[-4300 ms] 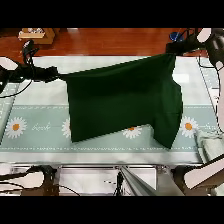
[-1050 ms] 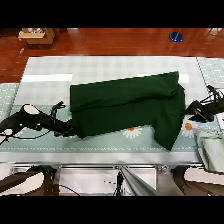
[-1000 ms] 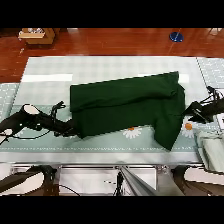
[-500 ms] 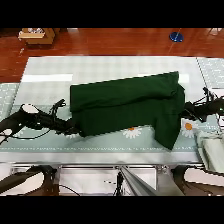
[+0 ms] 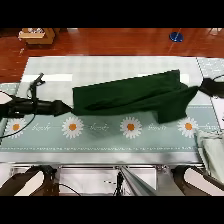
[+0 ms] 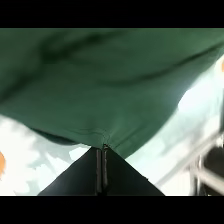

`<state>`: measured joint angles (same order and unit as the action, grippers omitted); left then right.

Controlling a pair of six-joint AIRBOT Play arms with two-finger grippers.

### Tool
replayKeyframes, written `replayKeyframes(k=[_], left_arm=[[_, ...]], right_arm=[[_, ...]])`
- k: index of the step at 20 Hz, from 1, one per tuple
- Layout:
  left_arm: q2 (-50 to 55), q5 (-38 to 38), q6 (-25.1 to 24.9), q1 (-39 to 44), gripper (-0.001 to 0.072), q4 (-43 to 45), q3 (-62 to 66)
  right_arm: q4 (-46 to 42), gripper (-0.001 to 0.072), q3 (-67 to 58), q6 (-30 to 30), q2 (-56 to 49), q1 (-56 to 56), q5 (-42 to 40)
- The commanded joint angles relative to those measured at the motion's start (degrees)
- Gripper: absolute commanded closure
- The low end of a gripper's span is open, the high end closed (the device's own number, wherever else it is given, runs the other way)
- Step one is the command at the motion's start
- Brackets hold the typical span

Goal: Fold the shirts.

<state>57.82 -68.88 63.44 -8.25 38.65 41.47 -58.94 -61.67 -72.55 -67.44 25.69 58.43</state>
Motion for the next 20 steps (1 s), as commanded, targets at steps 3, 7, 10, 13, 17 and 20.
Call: replayKeyframes(k=[3,7,10,13,17,20], left_arm=[[-0.3,10.8,0.5,-1.4,0.0688,-0.4,2.1],[4.8,15.8,0.5,-1.4,0.0688,-0.8,2.1],[10.2,18.2,0.4,-1.4,0.0688,-1.5,2.6],[16.1,19.0,0.0,-1.3,0.0688,-3.9,5.8],[24.3,18.9,0.0,0.3,0.0688,-4.2,12.3],[30.1,19.0,0.0,1.4,0.0687,-4.2,16.3]], right_arm=[[2.7,0.069,-4.3,0.2,-3.5,-8.6,-14.0],[2.8,0.069,-7.6,-1.7,-11.0,-12.7,-22.8],[2.7,0.069,-10.9,-5.1,-16.1,-12.7,-25.7],[3.0,0.069,-12.4,-5.7,-20.2,-13.0,-26.5],[2.9,0.0689,-12.4,-5.7,-25.0,-14.0,-30.4],[3.1,0.0689,-12.4,-5.7,-27.2,-14.0,-32.3]])
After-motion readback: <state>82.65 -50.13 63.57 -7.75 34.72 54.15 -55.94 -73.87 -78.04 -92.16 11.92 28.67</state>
